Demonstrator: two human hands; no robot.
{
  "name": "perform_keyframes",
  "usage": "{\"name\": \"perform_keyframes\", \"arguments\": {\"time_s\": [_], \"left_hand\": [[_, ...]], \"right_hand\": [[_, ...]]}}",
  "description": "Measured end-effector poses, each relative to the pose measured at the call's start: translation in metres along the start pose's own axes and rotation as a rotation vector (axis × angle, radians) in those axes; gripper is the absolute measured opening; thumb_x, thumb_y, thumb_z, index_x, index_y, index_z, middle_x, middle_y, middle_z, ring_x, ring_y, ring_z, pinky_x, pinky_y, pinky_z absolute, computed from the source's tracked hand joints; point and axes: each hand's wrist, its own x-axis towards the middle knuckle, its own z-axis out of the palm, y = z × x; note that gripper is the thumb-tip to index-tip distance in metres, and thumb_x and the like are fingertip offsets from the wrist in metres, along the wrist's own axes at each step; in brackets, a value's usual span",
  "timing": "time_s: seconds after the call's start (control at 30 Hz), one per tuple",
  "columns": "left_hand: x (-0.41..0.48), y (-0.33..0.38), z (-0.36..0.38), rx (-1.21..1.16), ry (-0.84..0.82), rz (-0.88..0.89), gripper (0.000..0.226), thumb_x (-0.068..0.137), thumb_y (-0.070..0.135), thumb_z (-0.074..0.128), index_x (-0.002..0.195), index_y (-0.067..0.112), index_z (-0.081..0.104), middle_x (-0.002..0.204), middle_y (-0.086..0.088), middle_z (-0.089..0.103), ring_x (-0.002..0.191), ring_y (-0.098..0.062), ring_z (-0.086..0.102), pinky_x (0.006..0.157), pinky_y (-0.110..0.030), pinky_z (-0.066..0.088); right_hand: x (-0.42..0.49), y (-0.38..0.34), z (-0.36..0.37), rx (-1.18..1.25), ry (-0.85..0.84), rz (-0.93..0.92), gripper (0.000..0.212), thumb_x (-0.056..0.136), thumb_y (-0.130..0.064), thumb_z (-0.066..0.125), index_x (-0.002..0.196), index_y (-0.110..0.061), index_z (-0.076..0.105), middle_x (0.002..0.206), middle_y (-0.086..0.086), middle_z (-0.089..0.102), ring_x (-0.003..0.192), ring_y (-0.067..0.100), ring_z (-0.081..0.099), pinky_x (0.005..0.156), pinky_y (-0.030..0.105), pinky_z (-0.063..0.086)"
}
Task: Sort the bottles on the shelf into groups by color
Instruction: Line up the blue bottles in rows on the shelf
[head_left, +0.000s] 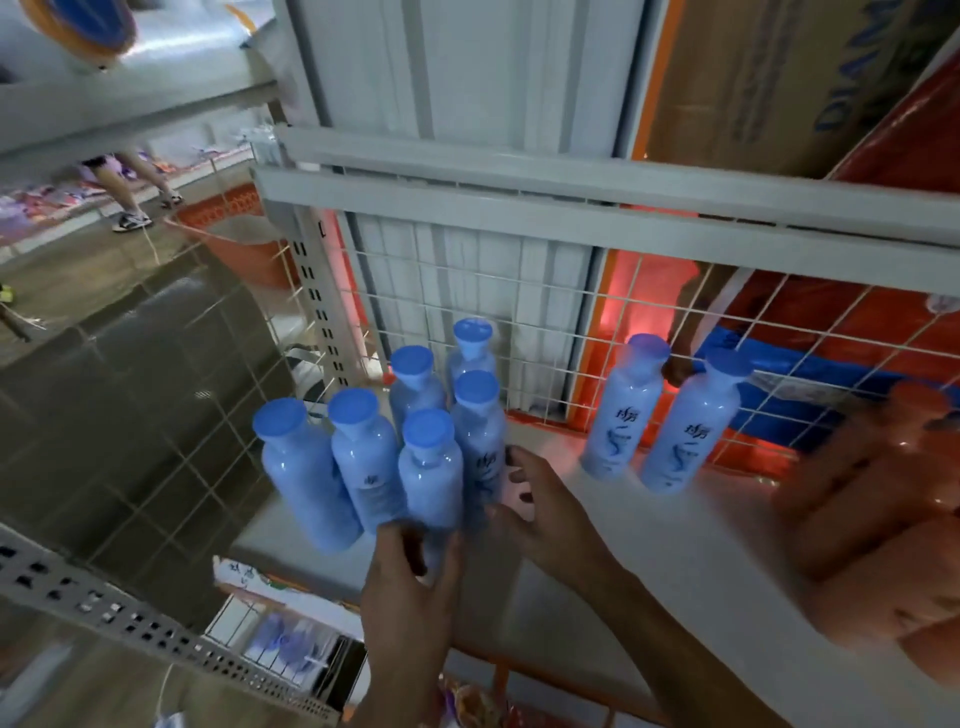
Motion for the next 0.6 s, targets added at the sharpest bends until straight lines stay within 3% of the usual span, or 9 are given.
{"name": "perform_keyframes", "arguments": {"time_s": [0.07,0.2,0.27,0.33,0.43,0.53,0.6], "left_hand": [[0.007,-0.003,-0.005,-0.023,-0.027,-0.007,0.041,0.077,0.044,0.076,0.102,0.032,0.045,0.088,0.01,0.06,0.084,-0.02,0.061,0.068,-0.034,0.043],[0.012,-0.011,-0.003,-0.012,-0.123,0.117,0.069,0.081,0.034,0.073,0.137,0.034,0.032,0.13,0.0,0.054,0.111,-0.022,0.056,0.077,-0.039,0.049],[0.011,-0.014,0.0,-0.044,-0.153,0.08,0.07,0.081,0.035,0.071,0.139,0.032,0.032,0.128,-0.001,0.057,0.11,-0.025,0.059,0.076,-0.037,0.047],[0.013,-0.015,0.005,-0.064,-0.158,0.051,0.07,0.079,0.041,0.067,0.139,0.03,0.033,0.125,-0.001,0.06,0.111,-0.028,0.061,0.077,-0.037,0.048],[0.017,-0.007,0.012,-0.088,-0.155,0.023,0.082,0.074,0.043,0.074,0.142,0.029,0.029,0.118,-0.008,0.065,0.104,-0.036,0.063,0.071,-0.038,0.047],[0.02,-0.004,0.021,-0.079,-0.16,0.072,0.08,0.069,0.046,0.08,0.13,0.026,0.033,0.102,-0.01,0.068,0.091,-0.038,0.066,0.063,-0.034,0.043],[0.025,-0.002,0.024,-0.083,-0.183,0.057,0.074,0.068,0.05,0.082,0.119,0.028,0.034,0.098,-0.002,0.067,0.09,-0.036,0.067,0.065,-0.037,0.048]], "right_hand": [[0.006,-0.014,0.0,0.076,0.005,-0.063,0.05,0.086,-0.006,0.07,0.112,-0.042,0.049,0.116,-0.047,0.05,0.107,-0.019,0.05,0.085,0.004,0.041],[0.015,-0.018,0.011,0.081,0.046,-0.047,0.067,0.082,-0.007,0.07,0.118,-0.057,0.042,0.12,-0.032,0.054,0.113,-0.008,0.053,0.089,0.011,0.043],[0.017,-0.015,0.015,0.071,0.081,-0.008,0.06,0.08,-0.005,0.067,0.112,-0.052,0.048,0.111,-0.024,0.06,0.104,-0.004,0.059,0.083,0.019,0.048],[0.018,-0.014,0.016,0.085,0.109,0.009,0.043,0.078,0.0,0.067,0.102,-0.035,0.056,0.097,-0.017,0.064,0.091,-0.005,0.06,0.073,0.022,0.051],[0.014,-0.015,0.013,0.109,0.125,0.008,0.03,0.078,-0.001,0.069,0.103,-0.013,0.056,0.094,-0.003,0.062,0.086,0.0,0.059,0.074,0.032,0.052],[0.003,-0.009,0.011,0.125,0.131,-0.003,0.031,0.081,-0.002,0.07,0.105,-0.014,0.056,0.097,-0.013,0.061,0.091,-0.006,0.059,0.077,0.024,0.051],[-0.007,-0.001,0.01,0.116,0.15,0.043,0.041,0.085,-0.023,0.073,0.118,-0.023,0.05,0.112,-0.016,0.058,0.104,-0.002,0.059,0.086,0.03,0.053]]}}
